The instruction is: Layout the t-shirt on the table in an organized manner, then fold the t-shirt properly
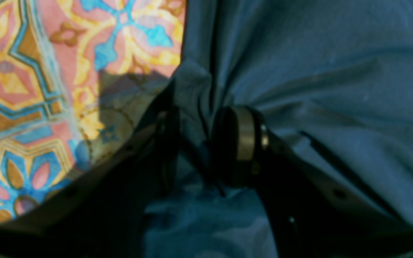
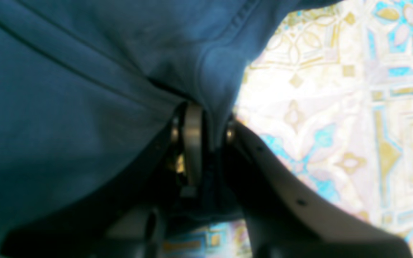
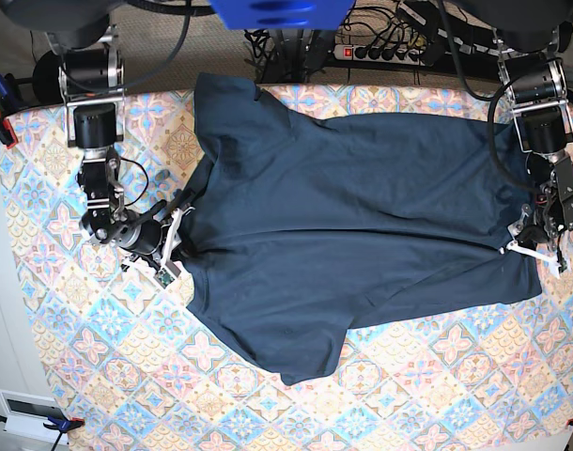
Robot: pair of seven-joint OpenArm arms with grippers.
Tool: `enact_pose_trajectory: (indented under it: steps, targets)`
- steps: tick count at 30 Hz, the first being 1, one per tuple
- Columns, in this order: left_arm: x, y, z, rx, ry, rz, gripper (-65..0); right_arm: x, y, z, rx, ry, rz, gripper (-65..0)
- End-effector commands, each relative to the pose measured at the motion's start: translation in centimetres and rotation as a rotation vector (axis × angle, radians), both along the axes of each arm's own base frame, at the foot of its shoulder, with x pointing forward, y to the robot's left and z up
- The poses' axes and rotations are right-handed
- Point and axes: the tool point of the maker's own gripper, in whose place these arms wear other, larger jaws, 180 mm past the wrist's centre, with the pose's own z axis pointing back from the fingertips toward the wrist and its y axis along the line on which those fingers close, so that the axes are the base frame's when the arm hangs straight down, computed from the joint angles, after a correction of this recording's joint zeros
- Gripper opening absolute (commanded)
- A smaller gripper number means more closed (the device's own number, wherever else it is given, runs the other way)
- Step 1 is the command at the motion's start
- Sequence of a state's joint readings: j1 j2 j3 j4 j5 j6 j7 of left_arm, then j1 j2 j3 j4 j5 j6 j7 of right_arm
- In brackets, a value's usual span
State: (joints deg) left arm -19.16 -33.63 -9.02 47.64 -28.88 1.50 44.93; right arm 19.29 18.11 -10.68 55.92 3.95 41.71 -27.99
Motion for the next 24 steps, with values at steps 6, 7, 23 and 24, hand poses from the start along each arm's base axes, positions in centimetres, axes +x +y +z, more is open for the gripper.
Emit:
enact_pose_trajectory:
  steps: [6,7,23,24]
  targets:
    - [1.2,2.4,3.1,0.054,-0.063,0.020,-42.2,2.0,-3.6,1.2,-0.066,-0.032,-0.056,-54.2]
    - [1.2,2.4,3.1,0.054,-0.063,0.020,-42.2,2.1,-3.7,1.4,-0.060,-0.041,-0.064,-52.0]
    - [0.2,3.6,3.6,0.017,-0.110,0.066,-42.1,2.2,-12.6,9.0,-0.014,-0.263,-0.368,-38.7]
    - [0.5,3.0,3.8,0.019,-0.120,0.024,-42.1,1.4,-12.9,9.4,-0.040,-0.272,-0.366,-38.7]
